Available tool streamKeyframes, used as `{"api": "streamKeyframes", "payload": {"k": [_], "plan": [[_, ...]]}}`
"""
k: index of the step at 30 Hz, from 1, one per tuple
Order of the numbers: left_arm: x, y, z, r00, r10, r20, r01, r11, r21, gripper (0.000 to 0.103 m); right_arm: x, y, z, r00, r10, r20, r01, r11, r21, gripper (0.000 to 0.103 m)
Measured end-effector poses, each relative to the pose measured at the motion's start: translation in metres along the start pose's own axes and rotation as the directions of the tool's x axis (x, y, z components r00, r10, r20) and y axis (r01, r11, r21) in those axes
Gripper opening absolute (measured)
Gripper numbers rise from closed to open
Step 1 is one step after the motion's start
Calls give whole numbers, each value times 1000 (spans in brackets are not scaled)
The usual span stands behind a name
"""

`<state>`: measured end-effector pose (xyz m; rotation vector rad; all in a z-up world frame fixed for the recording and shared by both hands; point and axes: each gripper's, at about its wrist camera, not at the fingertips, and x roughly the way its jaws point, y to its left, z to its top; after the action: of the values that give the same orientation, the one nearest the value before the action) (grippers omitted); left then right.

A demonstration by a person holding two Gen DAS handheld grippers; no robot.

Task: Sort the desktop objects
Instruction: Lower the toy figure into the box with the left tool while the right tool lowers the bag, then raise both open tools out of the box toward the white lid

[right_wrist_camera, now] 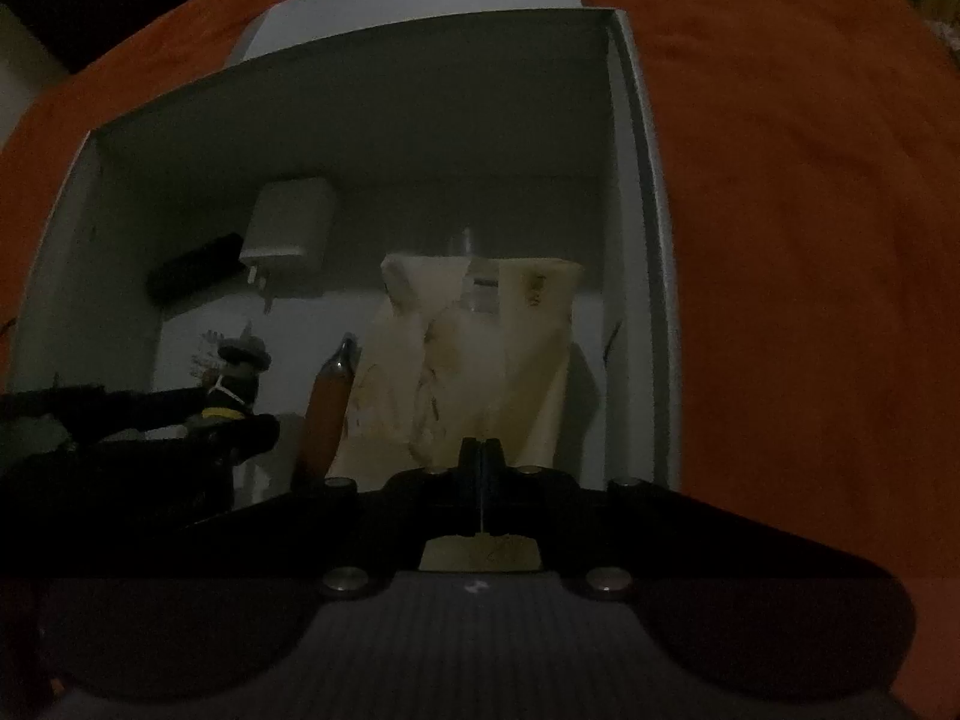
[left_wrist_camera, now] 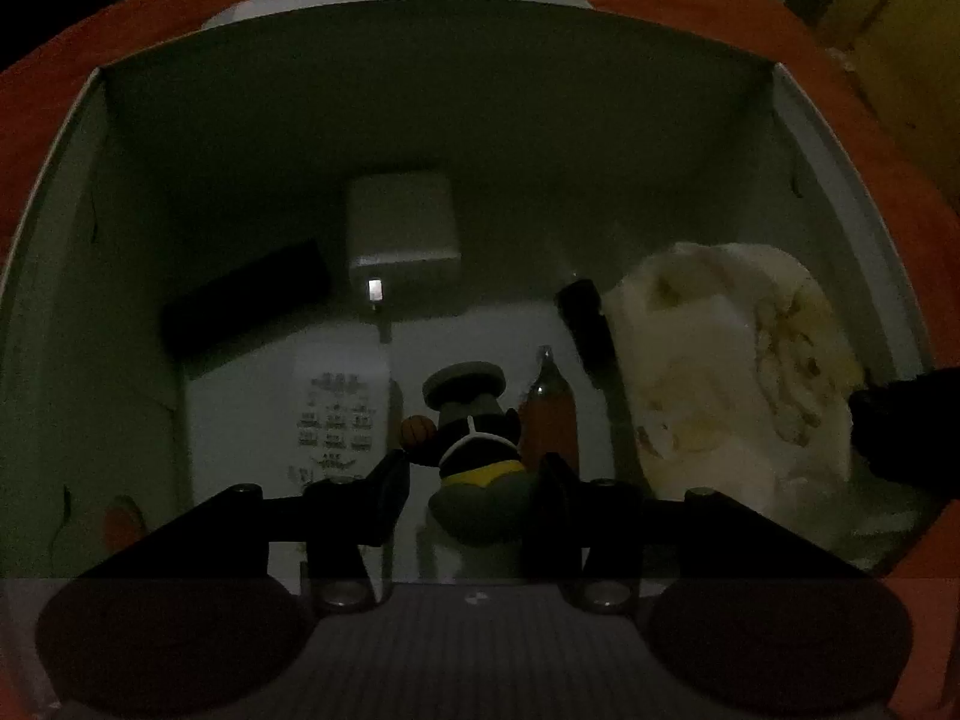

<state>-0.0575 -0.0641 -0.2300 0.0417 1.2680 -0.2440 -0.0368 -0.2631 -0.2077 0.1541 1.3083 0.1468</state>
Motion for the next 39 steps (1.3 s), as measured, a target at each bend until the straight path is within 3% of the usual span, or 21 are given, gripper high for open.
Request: {"api": "streamKeyframes", "payload": {"k": [9,11,14,19,23,39], "plan": [[0,5,-1,999,33,-16,-34,999,-33,45,-1,-2,0,1000,-1,-2,1,1000,13,3],[-1,6,-1,999,37,-11,-37,999,-39,54,0,-2,0,1000,7,-11,-7,1000,26,8],[-6,5,-1,999,35,2,-34,999,-31,58,-2,-3,1,1000,14,-19,-13,999,39,12],[-13,6,0,1000,19,13,-18,999,-31,59,-4,-1,2,1000,6,-16,-5,999,46,19],[-18,11,4,1000,8,27,-7,999,-48,59,-9,3,6,1000,18,-7,-17,998,57,34],[-64,46,57,987,-19,161,38,992,-118,59,-59,16,50,993,64,97,-68,997,39,39]]}}
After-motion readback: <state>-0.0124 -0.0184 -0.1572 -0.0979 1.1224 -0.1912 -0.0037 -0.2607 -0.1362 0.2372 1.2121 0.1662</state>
